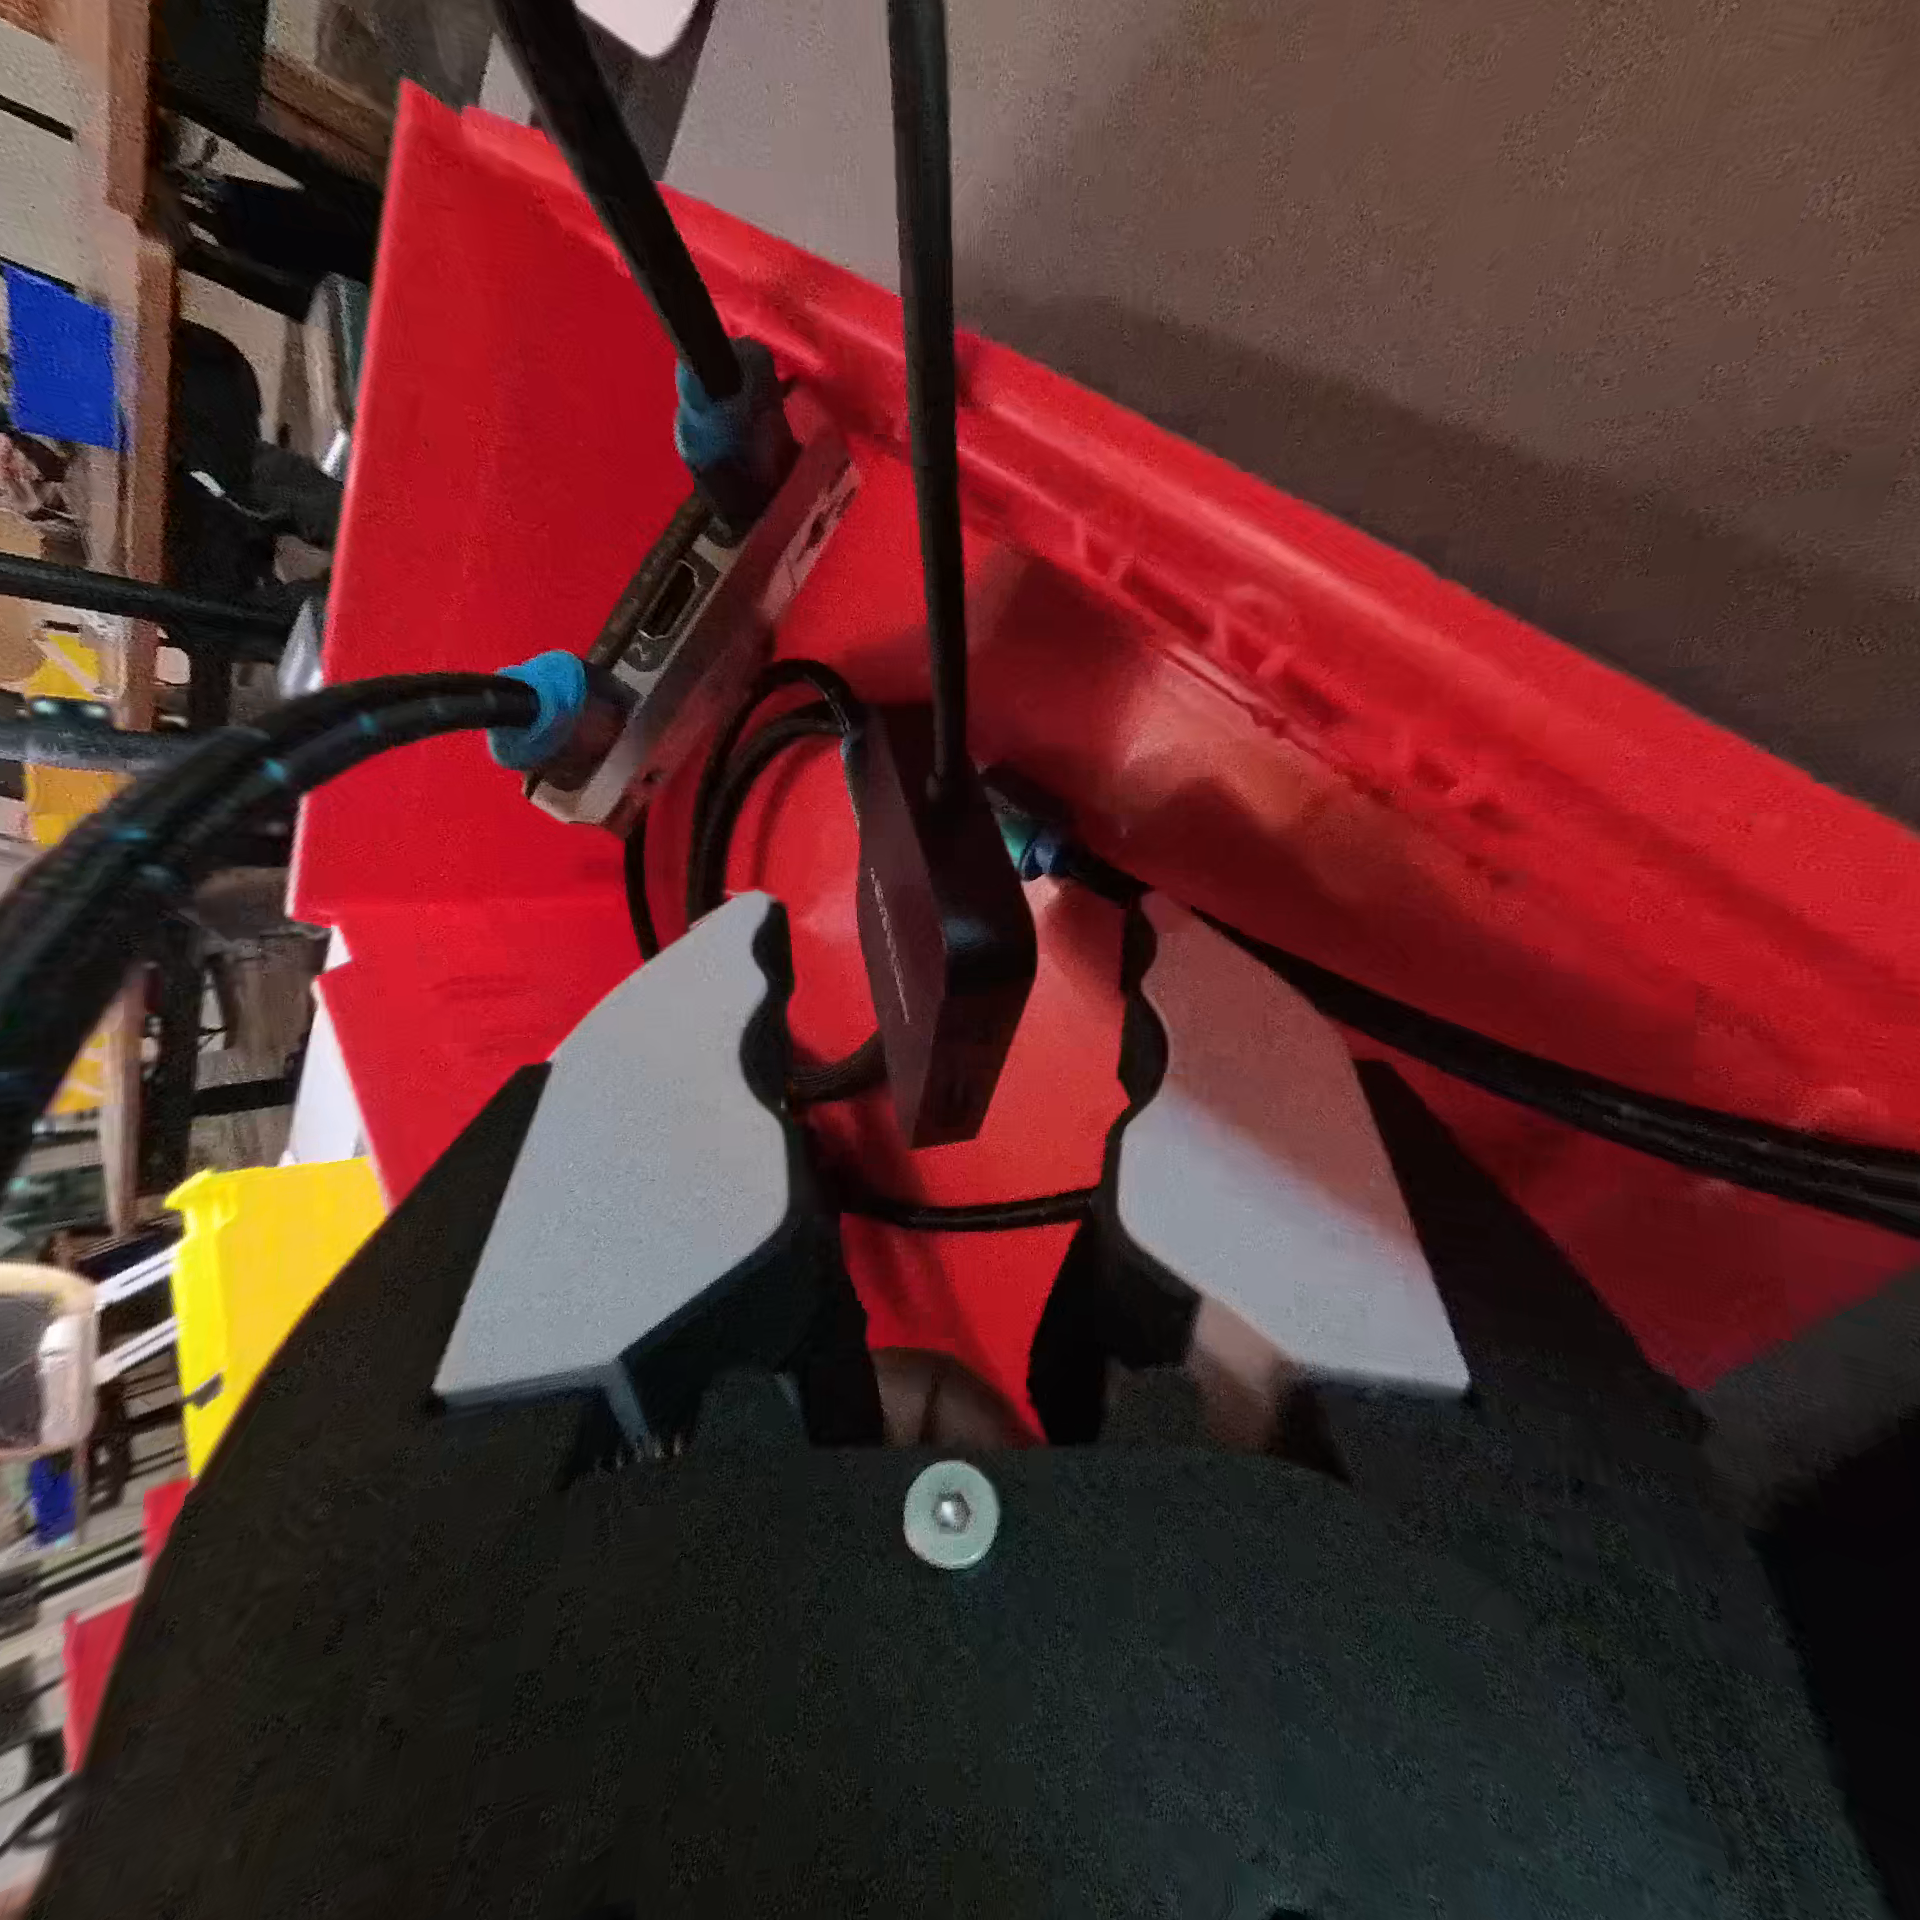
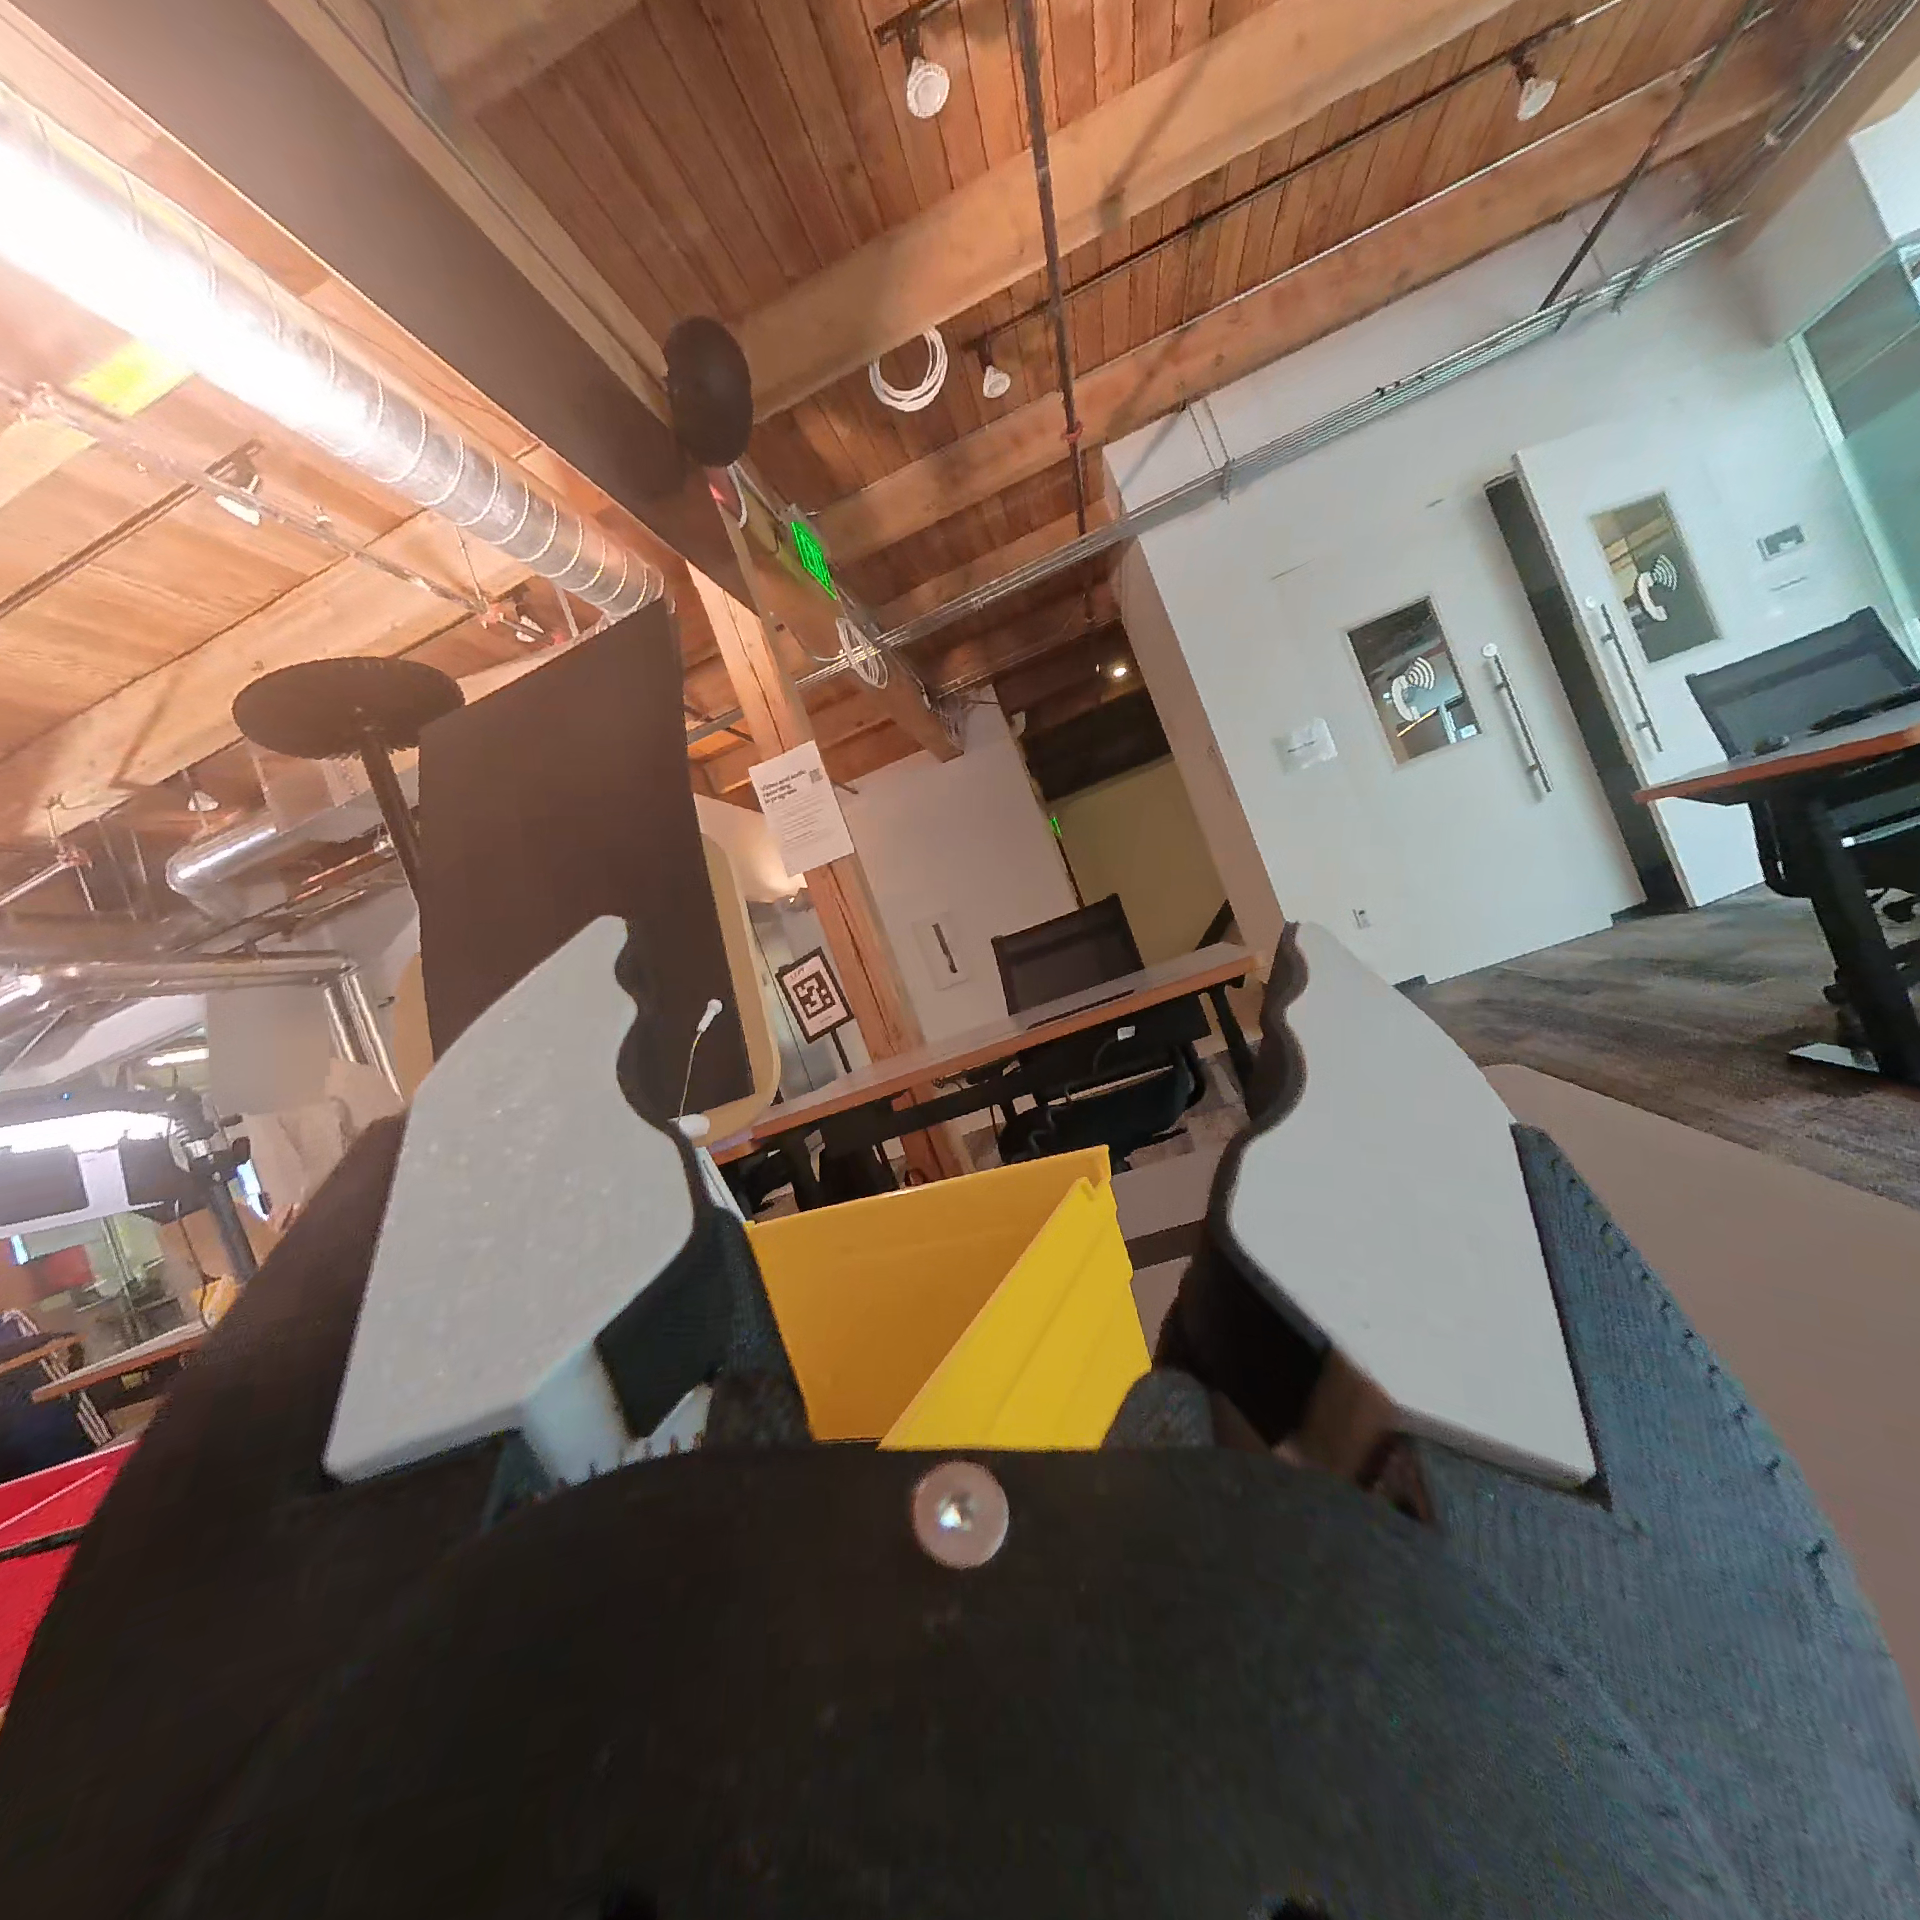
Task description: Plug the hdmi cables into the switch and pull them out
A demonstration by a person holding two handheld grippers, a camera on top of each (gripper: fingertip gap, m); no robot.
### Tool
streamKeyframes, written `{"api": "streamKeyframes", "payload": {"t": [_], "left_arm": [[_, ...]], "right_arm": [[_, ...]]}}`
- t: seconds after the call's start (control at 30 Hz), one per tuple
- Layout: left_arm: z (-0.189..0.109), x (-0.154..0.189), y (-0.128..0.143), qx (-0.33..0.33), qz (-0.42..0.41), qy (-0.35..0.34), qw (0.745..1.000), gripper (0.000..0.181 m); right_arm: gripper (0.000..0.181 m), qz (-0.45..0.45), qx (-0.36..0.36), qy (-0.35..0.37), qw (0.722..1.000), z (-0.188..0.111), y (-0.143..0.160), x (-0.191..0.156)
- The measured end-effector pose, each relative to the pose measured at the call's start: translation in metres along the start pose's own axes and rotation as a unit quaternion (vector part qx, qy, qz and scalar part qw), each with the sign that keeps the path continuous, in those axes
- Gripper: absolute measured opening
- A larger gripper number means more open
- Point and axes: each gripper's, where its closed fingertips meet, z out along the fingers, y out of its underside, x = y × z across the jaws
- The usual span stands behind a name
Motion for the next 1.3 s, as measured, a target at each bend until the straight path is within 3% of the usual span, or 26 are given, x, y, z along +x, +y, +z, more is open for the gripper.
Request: {"api": "streamKeyframes", "payload": {"t": [0.17,0.33,0.4,0.47,0.5,0.53,0.57,0.63,0.67,0.77,0.83,1.03,1.13,1.2,1.3], "left_arm": [[0.006,0.003,0.008,0.007,-0.015,0.008,1.000,0.055],[0.007,0.005,-0.002,0.062,-0.038,0.007,0.997,0.055],[0.008,0.004,0.000,0.062,-0.045,0.010,0.997,0.053],[0.008,-0.001,0.000,0.065,-0.051,0.002,0.997,0.053],[0.008,-0.001,-0.002,0.070,-0.053,0.004,0.996,0.054],[0.007,0.000,-0.005,0.074,-0.054,0.011,0.996,0.053],[0.007,0.001,-0.008,0.078,-0.053,0.016,0.995,0.053],[0.006,0.003,-0.015,0.086,-0.045,0.017,0.995,0.053],[0.006,0.004,-0.018,0.091,-0.040,0.016,0.995,0.053],[0.004,0.007,-0.022,0.102,-0.033,0.021,0.994,0.053],[0.004,0.007,-0.023,0.106,-0.031,0.022,0.994,0.053],[0.006,0.005,-0.020,0.103,-0.032,0.018,0.994,0.053],[0.006,0.008,-0.020,0.103,-0.022,0.019,0.994,0.053],[0.007,0.011,-0.021,0.101,-0.015,0.022,0.995,0.053],[0.008,0.011,-0.021,0.097,-0.013,0.020,0.995,0.053]], "right_arm": [[0.111,0.005,-0.018,-0.006,1.000,0.002,0.006,-0.001],[0.113,-0.009,-0.050,-0.013,0.999,0.005,0.015,-0.005],[0.114,0.003,-0.014,-0.036,0.999,0.004,-0.002,-0.021],[0.117,0.120,0.065,-0.128,0.982,-0.003,-0.048,-0.068],[0.125,0.229,0.095,-0.211,0.946,-0.010,-0.076,-0.103],[0.136,0.348,0.102,-0.302,0.882,-0.021,-0.103,-0.142],[0.147,0.444,0.100,-0.395,0.798,-0.036,-0.131,-0.180],[0.146,0.564,0.101,-0.523,0.631,-0.066,-0.178,-0.243],[0.146,0.598,0.107,-0.541,0.581,-0.072,-0.195,-0.268],[0.146,0.621,0.097,-0.601,0.494,-0.093,-0.230,-0.337],[0.146,0.633,0.091,-0.642,0.424,-0.106,-0.251,-0.355],[0.146,0.613,0.151,-0.668,0.394,-0.110,-0.280,-0.350],[0.146,0.562,0.168,-0.702,0.404,-0.125,-0.291,-0.354],[0.146,0.569,0.173,-0.706,0.385,-0.126,-0.298,-0.348],[0.146,0.549,0.172,-0.720,0.389,-0.130,-0.302,-0.350]]}}
